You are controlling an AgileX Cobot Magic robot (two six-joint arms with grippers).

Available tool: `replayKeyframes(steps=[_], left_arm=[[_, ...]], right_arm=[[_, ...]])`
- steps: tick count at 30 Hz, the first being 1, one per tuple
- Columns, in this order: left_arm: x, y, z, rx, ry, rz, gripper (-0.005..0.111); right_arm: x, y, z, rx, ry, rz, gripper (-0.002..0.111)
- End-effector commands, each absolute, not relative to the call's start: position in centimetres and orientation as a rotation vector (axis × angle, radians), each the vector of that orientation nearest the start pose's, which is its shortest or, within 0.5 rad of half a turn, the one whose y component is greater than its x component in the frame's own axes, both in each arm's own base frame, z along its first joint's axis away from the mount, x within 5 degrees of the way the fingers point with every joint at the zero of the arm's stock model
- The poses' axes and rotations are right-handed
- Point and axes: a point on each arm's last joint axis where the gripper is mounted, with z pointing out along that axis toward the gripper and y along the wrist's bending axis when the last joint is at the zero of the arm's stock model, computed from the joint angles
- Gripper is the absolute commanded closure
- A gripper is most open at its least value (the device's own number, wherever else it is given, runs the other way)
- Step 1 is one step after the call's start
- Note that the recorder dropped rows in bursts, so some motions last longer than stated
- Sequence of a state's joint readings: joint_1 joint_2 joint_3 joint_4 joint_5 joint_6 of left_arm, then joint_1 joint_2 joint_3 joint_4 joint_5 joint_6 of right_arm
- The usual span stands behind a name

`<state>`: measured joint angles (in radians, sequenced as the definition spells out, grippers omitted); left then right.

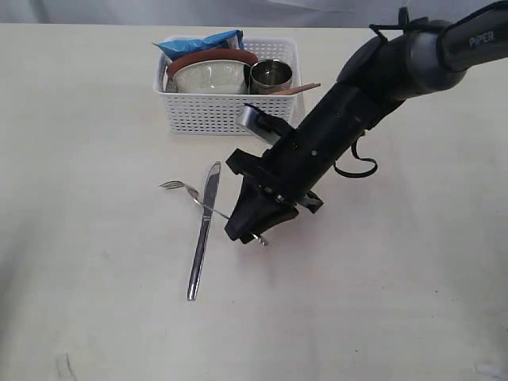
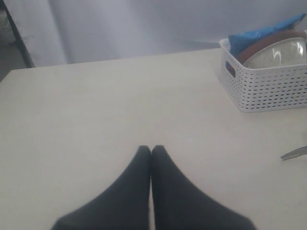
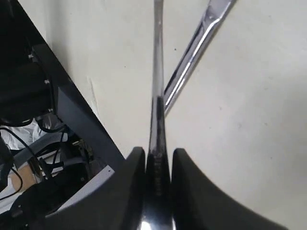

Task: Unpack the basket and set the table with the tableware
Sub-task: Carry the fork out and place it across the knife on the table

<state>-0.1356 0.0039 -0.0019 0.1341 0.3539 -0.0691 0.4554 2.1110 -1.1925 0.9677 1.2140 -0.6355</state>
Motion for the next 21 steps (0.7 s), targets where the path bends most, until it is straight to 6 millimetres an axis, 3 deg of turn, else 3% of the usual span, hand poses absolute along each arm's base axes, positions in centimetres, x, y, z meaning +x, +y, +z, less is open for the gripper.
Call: replayKeyframes(steps=[1, 16, 18, 19, 21], left_arm=[[5.35, -0.34, 18.25, 0.148, 1.817, -0.016, 0.106], [5.35, -0.34, 18.25, 0.148, 1.817, -0.016, 0.106], [5.35, -0.34, 18.25, 0.148, 1.817, -0.016, 0.106], [5.35, -0.34, 18.25, 0.148, 1.817, -0.016, 0.106], [5.35, -0.34, 18.25, 0.148, 1.817, -0.016, 0.106]], right_arm=[[28.41, 21.58, 10.72, -0.828, 3.078, 1.451, 0.108], [28.41, 21.59, 10.39, -0.960, 2.994, 1.463, 0.108], [28.41, 21.59, 10.39, -0.960, 2.993, 1.463, 0.101], [28.37, 21.64, 10.39, -0.963, 2.993, 1.463, 0.087], [28.32, 21.70, 10.39, -0.967, 2.993, 1.463, 0.069]])
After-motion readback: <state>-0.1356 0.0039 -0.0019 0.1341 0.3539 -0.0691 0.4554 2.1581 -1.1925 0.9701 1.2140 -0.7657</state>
